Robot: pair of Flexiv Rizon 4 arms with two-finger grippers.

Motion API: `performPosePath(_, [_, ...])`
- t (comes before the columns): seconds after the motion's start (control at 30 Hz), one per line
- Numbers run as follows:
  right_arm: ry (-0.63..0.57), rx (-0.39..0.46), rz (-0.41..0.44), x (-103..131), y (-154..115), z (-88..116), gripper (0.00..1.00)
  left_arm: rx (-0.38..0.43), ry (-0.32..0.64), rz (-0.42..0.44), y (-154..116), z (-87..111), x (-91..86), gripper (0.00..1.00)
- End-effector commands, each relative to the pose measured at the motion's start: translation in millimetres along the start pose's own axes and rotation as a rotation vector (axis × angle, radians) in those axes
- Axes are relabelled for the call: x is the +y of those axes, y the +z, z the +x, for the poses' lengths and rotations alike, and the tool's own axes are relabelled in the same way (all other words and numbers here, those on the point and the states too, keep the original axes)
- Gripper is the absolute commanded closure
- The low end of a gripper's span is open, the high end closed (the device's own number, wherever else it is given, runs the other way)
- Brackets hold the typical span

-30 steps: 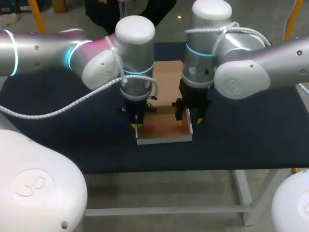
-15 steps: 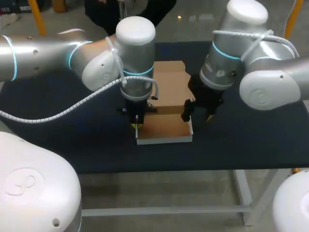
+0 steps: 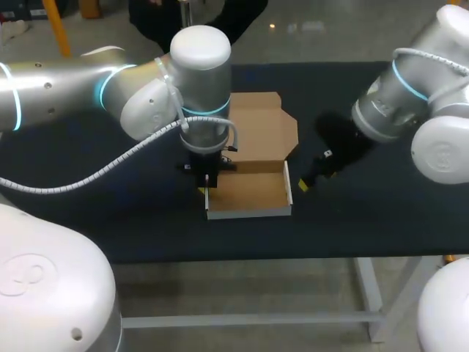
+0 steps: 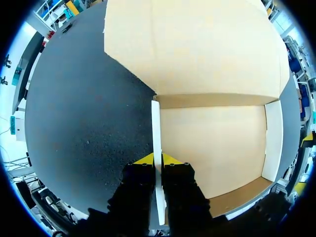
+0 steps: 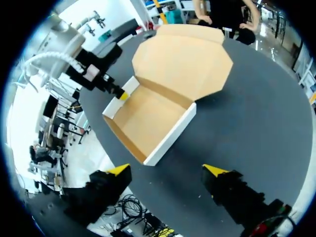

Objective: Assemble the packaging by folding the flat box into shape, placing the metal phone stand inside, and closing the box properly

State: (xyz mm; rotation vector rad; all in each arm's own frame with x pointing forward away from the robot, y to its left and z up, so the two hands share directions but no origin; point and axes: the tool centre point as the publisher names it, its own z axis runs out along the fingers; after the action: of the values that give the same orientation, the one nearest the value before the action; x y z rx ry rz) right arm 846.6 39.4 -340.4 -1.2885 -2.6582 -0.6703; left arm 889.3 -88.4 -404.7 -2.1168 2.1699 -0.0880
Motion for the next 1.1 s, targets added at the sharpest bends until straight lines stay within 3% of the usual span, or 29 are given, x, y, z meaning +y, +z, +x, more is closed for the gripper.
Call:
performPosePath(0.03, [-0.003,0.021,-0.043,-5,-1,-1,0.00,0.003,0.001,0.004,1,-1.4,0.9,1.00])
performPosePath(0.3, [-0.310,0.001,-0.128,-33,-22,9,0.00,0.012,0.011,0.007,1,-1.1,0.0,1.00])
performPosePath(0.5, [-0.420,0.042,-0.209,-52,-38,4,0.00,0.014,0.020,0.006,0,-2.4,-0.4,1.00])
performPosePath(0.8, [-0.491,0.043,-0.237,-65,-50,4,0.00,-0.016,0.026,0.007,-1,-7.4,-2.9,1.00])
performPosePath(1.1, [-0.525,0.034,-0.216,-66,-49,8,0.00,-0.141,0.016,0.038,5,-13.3,-7.2,1.00])
